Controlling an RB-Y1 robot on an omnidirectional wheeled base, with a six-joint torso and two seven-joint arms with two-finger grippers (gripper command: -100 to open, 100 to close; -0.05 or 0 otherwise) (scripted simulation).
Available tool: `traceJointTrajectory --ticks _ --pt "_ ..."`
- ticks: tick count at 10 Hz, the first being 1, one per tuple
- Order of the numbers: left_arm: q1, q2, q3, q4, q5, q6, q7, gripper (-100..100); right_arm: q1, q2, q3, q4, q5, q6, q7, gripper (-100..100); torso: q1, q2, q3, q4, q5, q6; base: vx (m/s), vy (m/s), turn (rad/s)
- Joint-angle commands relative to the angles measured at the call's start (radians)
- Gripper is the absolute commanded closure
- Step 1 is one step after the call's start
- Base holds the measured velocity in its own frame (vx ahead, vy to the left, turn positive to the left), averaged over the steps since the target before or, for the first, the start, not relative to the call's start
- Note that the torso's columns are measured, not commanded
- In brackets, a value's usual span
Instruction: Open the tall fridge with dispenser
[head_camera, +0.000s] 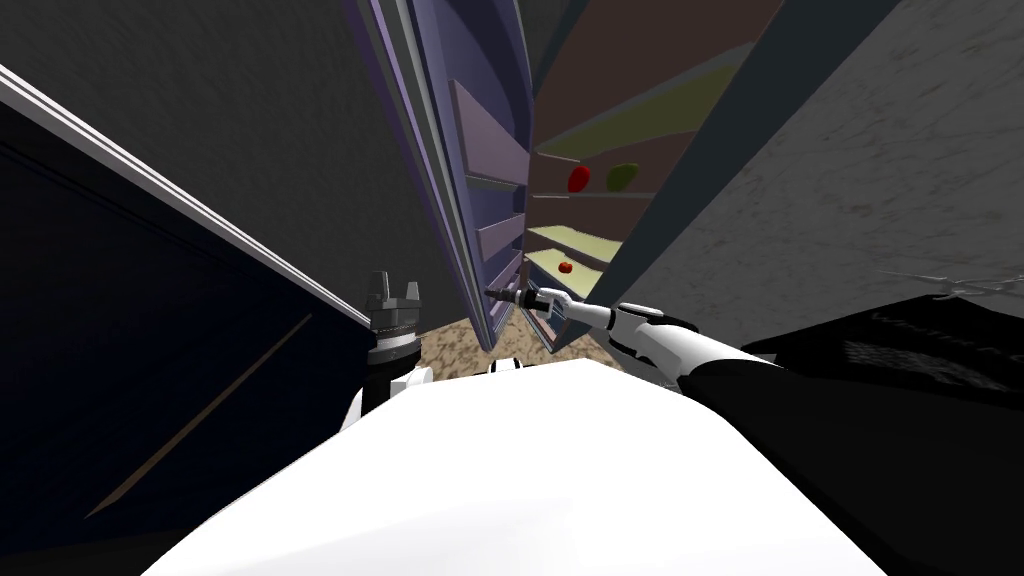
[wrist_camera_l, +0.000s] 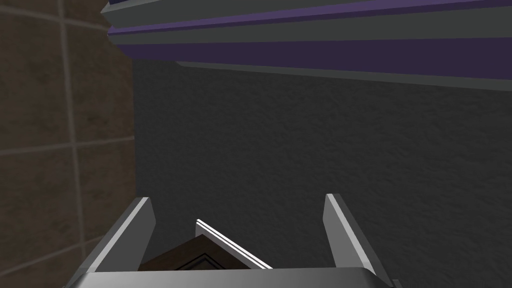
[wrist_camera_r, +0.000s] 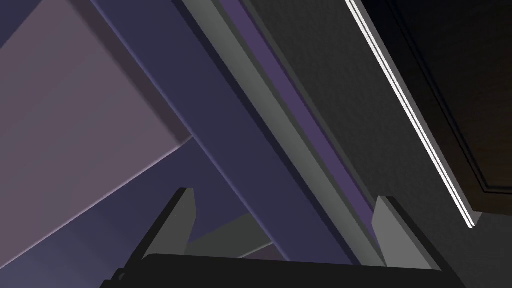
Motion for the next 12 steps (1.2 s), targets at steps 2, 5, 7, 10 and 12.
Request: traceJointTrajectory --ticks 2,5,7,10,12 --pt "0.0 0.0 0.0 0.0 0.0 0.0 0.0 0 -0.049 -0.029 0.01 0.031 0.055 0.018 0.101 -100 0.001 0.001 0.0 0.0 0.0 0.0 -0.028 0.038 -0.018" --pt "0.0 0.0 0.0 0.0 0.0 0.0 0.0 0 -0.093 -0.058 0.017 0.06 0.105 0.033 0.181 -100 0.001 0.001 0.0 0.0 0.0 0.0 -0.034 0.034 -0.028" --pt "0.0 0.0 0.0 0.0 0.0 0.0 0.0 0 -0.136 -0.087 0.022 0.089 0.151 0.048 0.243 -100 0.001 0.002 0.001 0.0 0.0 0.0 -0.056 0.041 -0.041" --pt "0.0 0.0 0.0 0.0 0.0 0.0 0.0 0 -0.176 -0.114 0.027 0.118 0.195 0.061 0.318 -100 0.001 0.0 0.0 0.0 0.0 0.0 -0.041 0.029 -0.024" --pt "0.0 0.0 0.0 0.0 0.0 0.0 0.0 0 -0.215 -0.141 0.03 0.148 0.236 0.074 0.374 -100 0.0 0.0 0.0 0.0 0.0 0.0 -0.048 0.023 -0.023"
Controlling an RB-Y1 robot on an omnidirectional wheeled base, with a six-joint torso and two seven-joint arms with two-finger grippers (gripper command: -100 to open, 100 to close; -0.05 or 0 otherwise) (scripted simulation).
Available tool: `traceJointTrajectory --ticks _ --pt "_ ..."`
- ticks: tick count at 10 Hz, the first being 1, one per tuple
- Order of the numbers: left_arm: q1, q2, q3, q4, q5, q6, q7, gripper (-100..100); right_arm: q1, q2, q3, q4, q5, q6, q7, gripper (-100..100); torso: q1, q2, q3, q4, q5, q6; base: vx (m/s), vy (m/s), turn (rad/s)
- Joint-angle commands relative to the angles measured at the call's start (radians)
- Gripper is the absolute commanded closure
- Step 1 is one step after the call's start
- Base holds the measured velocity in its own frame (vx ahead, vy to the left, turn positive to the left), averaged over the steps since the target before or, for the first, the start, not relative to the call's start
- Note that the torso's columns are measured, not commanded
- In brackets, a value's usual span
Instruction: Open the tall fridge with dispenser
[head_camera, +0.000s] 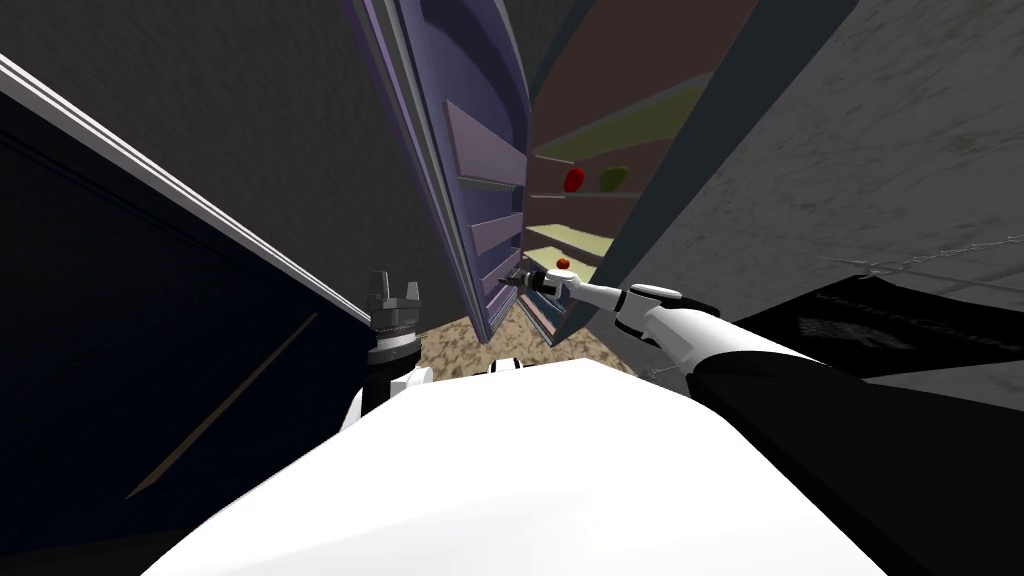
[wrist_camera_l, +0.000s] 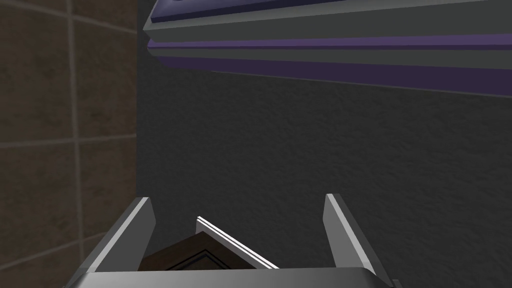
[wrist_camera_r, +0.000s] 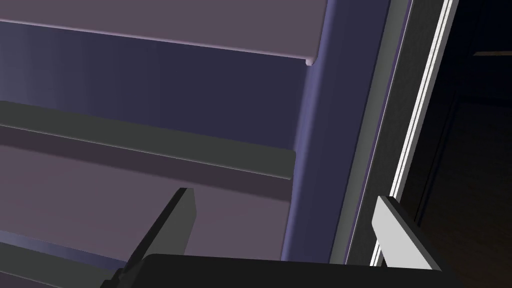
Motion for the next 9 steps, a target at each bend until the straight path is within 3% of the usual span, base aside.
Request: traceJointTrajectory --ticks 1,2,3,4,5,7,8,9 --pt "0.0 0.0 0.0 0.0 0.0 0.0 0.0 0 -0.041 -0.031 0.006 0.023 0.043 0.02 0.075 -100 0.001 0.001 0.001 0.0 0.0 0.0 -0.062 0.031 -0.033" --pt "0.0 0.0 0.0 0.0 0.0 0.0 0.0 0 -0.041 -0.031 0.006 0.023 0.043 0.02 0.088 -100 0.001 0.001 0.001 0.0 0.0 0.0 -0.025 0.012 0.002" --pt "0.0 0.0 0.0 0.0 0.0 0.0 0.0 0 -0.078 -0.056 0.009 0.052 0.081 0.032 0.127 -100 0.0 -0.001 -0.001 0.0 0.0 0.0 -0.041 0.01 -0.033" --pt "0.0 0.0 0.0 0.0 0.0 0.0 0.0 0 -0.078 -0.056 0.009 0.046 0.081 0.032 0.151 -100 0.0 0.0 0.0 0.0 0.0 0.001 -0.052 0.02 -0.039" --pt "0.0 0.0 0.0 0.0 0.0 0.0 0.0 0 -0.109 -0.081 0.011 0.078 0.118 0.043 0.184 -100 0.001 0.0 0.0 0.0 0.0 0.0 -0.089 0.029 -0.045" --pt "0.0 0.0 0.0 0.0 0.0 0.0 0.0 0 -0.114 -0.081 0.011 0.08 0.118 0.043 0.231 -100 0.001 0.002 0.001 0.001 0.0 0.0 -0.063 0.026 -0.01" --pt "0.0 0.0 0.0 0.0 0.0 0.0 0.0 0 -0.147 -0.104 0.013 0.107 0.152 0.053 0.264 -100 0.0 -0.001 0.0 0.0 0.0 0.0 -0.053 0.017 -0.035" --pt "0.0 0.0 0.0 0.0 0.0 0.0 0.0 0 -0.147 -0.104 0.013 0.107 0.152 0.053 0.287 -100 0.0 0.0 -0.001 0.0 0.0 0.0 -0.055 0.014 -0.029"
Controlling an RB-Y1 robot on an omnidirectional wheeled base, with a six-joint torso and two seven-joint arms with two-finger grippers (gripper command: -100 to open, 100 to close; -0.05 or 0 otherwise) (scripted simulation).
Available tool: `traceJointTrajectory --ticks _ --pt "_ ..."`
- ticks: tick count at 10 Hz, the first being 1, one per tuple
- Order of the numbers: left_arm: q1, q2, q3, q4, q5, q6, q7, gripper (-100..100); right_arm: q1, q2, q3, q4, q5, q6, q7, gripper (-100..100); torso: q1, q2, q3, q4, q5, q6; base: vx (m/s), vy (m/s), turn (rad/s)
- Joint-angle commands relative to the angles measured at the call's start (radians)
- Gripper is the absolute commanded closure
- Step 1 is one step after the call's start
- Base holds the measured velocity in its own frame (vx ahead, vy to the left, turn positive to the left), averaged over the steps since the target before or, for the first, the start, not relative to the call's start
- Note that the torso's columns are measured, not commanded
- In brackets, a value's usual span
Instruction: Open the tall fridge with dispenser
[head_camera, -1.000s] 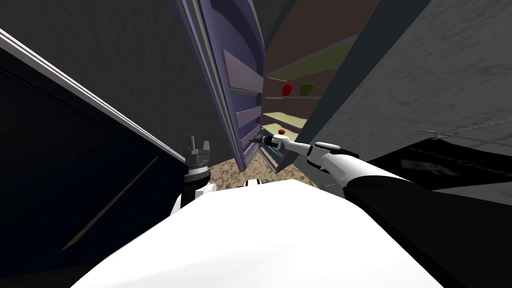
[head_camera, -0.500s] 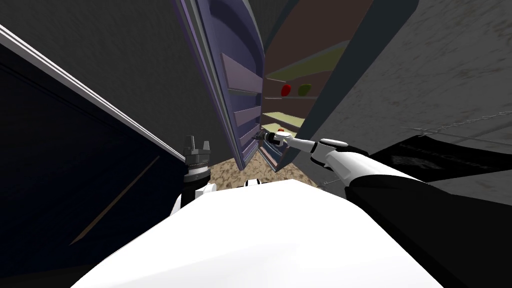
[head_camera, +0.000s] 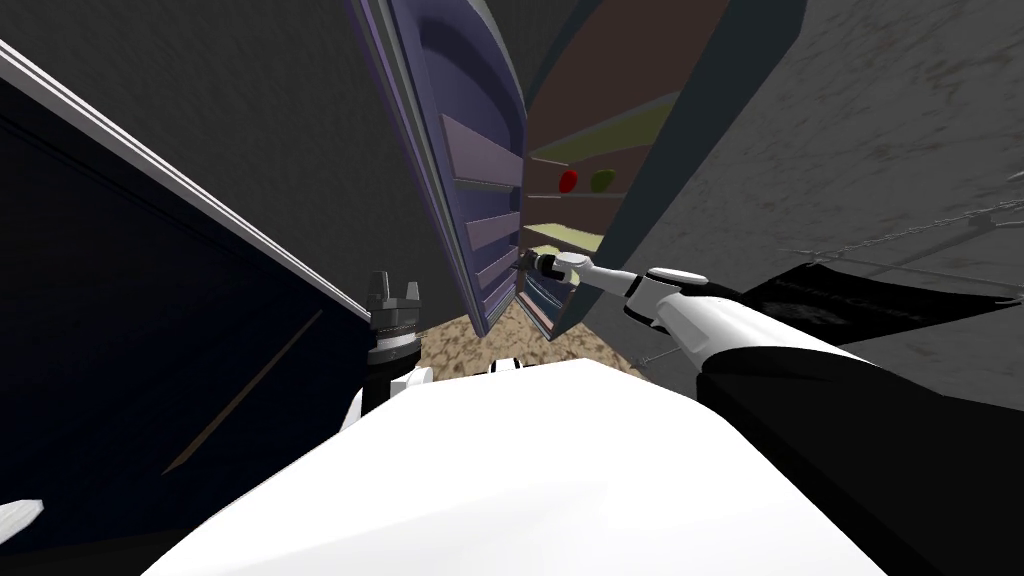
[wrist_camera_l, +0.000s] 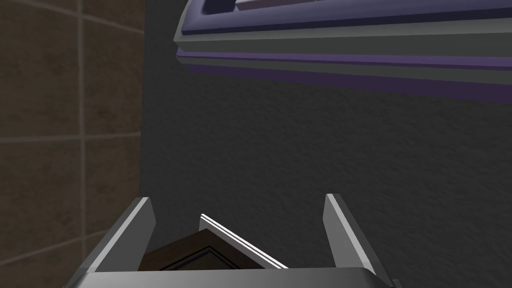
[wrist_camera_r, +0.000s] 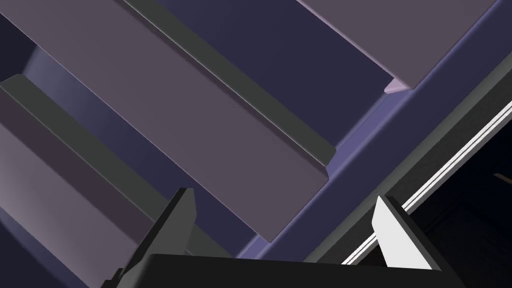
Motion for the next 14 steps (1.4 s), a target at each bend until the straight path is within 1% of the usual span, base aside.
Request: traceJointTrajectory --ticks 1,2,3,4,5,6,7,8,9,10,12,13,14 --pt "0.0 0.0 0.0 0.0 0.0 0.0 0.0 0 -0.012 -0.004 -0.006 0.024 0.018 0.0 0.06 -100 0.0 0.0 0.0 0.0 0.0 0.0 -0.028 0.008 -0.001" --pt "0.0 0.0 0.0 0.0 0.0 0.0 0.0 0 -0.043 -0.025 -0.005 0.05 0.05 0.01 0.096 -100 0.0 -0.001 0.0 0.0 0.0 -0.001 -0.062 0.019 -0.033" --pt "0.0 0.0 0.0 0.0 0.0 0.0 0.0 0 -0.043 -0.025 -0.005 0.05 0.05 0.01 0.121 -100 0.001 0.001 0.001 0.0 0.0 0.0 -0.061 0.013 -0.025" --pt "0.0 0.0 0.0 0.0 0.0 0.0 0.0 0 -0.073 -0.046 -0.004 0.075 0.079 0.019 0.148 -100 0.001 0.002 0.001 0.001 0.0 0.0 -0.085 0.012 -0.033" --pt "0.0 0.0 0.0 0.0 0.0 0.0 0.0 0 -0.073 -0.046 -0.004 0.075 0.079 0.019 0.174 -100 0.001 0.003 0.002 0.001 0.0 0.0 -0.066 0.013 -0.021" --pt "0.0 0.0 0.0 0.0 0.0 0.0 0.0 0 -0.073 -0.046 -0.004 0.075 0.079 0.019 0.183 -100 0.001 0.001 0.001 0.0 0.0 0.0 -0.026 0.007 -0.002" --pt "0.0 0.0 0.0 0.0 0.0 0.0 0.0 0 -0.1 -0.064 -0.004 0.099 0.105 0.027 0.221 -100 0.001 -0.001 -0.001 -0.001 0.0 0.0 -0.049 0.007 -0.027" --pt "0.0 0.0 0.0 0.0 0.0 0.0 0.0 0 -0.1 -0.064 -0.004 0.099 0.105 0.027 0.238 -100 0.001 0.0 0.0 0.0 0.0 0.0 -0.054 0.009 -0.021" --pt "0.0 0.0 0.0 0.0 0.0 0.0 0.0 0 -0.124 -0.081 -0.004 0.121 0.129 0.033 0.276 -100 0.001 0.001 0.001 0.0 0.0 0.0 -0.078 0.016 -0.023" --pt "0.0 0.0 0.0 0.0 0.0 0.0 0.0 0 -0.124 -0.081 -0.004 0.121 0.129 0.033 0.289 -100 0.001 0.003 0.002 0.001 0.0 0.0 -0.065 0.009 -0.025" --pt "0.0 0.0 0.0 0.0 0.0 0.0 0.0 0 -0.164 -0.11 -0.004 0.159 0.168 0.045 0.367 -100 0.001 0.001 0.001 0.0 0.0 0.0 -0.076 0.009 -0.031" --pt "0.0 0.0 0.0 0.0 0.0 0.0 0.0 0 -0.164 -0.11 -0.004 0.159 0.168 0.045 0.374 -100 0.001 0.002 0.001 0.001 0.0 0.0 -0.068 -0.003 -0.019" --pt "0.0 0.0 0.0 0.0 0.0 0.0 0.0 0 -0.181 -0.121 -0.005 0.175 0.183 0.049 0.405 -100 0.0 0.0 0.001 0.0 0.0 -0.001 -0.06 -0.002 -0.015"
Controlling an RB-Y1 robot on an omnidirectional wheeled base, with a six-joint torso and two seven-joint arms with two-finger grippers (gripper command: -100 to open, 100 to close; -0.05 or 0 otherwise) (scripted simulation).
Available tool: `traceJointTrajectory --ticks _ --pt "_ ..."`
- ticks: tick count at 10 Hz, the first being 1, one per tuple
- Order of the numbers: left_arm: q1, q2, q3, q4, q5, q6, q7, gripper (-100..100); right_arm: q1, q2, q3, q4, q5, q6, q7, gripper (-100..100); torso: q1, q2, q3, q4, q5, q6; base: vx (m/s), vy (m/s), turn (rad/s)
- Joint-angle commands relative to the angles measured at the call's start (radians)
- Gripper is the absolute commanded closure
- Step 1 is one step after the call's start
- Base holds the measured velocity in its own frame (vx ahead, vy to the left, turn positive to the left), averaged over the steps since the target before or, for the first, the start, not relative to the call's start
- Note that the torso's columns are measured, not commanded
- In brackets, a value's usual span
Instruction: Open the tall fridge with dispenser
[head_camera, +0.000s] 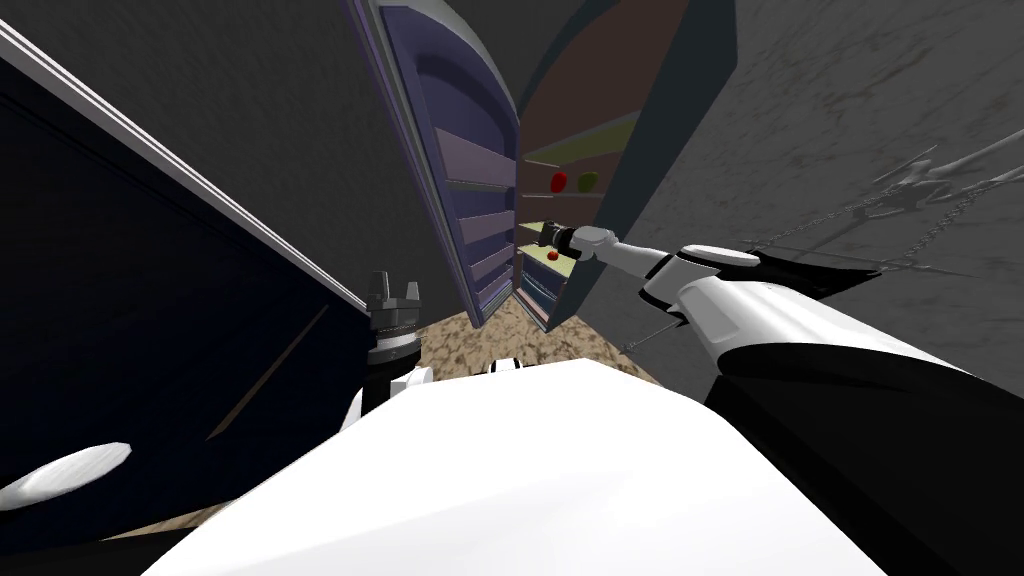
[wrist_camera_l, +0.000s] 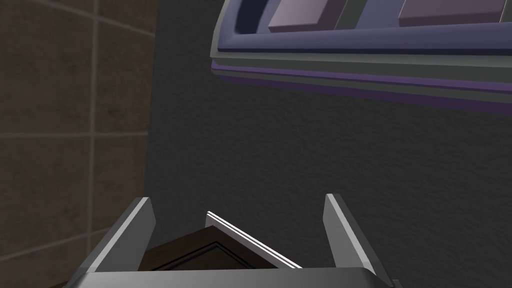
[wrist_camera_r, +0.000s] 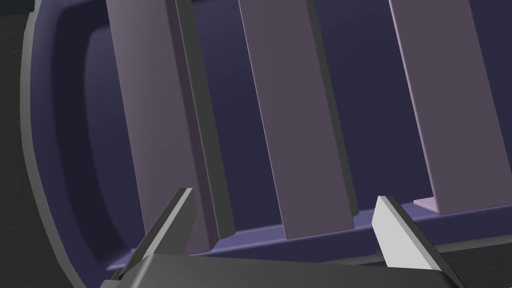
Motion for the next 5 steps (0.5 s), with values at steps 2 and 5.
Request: traceJointTrajectory --ticks 2,5 --pt "0.0 0.0 0.0 0.0 0.0 0.0 0.0 0 -0.029 -0.01 -0.011 0.047 0.035 0.003 0.083 -100 0.0 -0.001 -0.001 0.0 0.0 0.0 -0.047 0.0 -0.012" --pt "0.0 0.0 0.0 0.0 0.0 0.0 0.0 0 -0.037 -0.015 -0.023 0.067 0.049 -0.002 0.114 -100 0.0 0.001 0.001 0.001 0.0 0.0 -0.051 -0.001 -0.016"
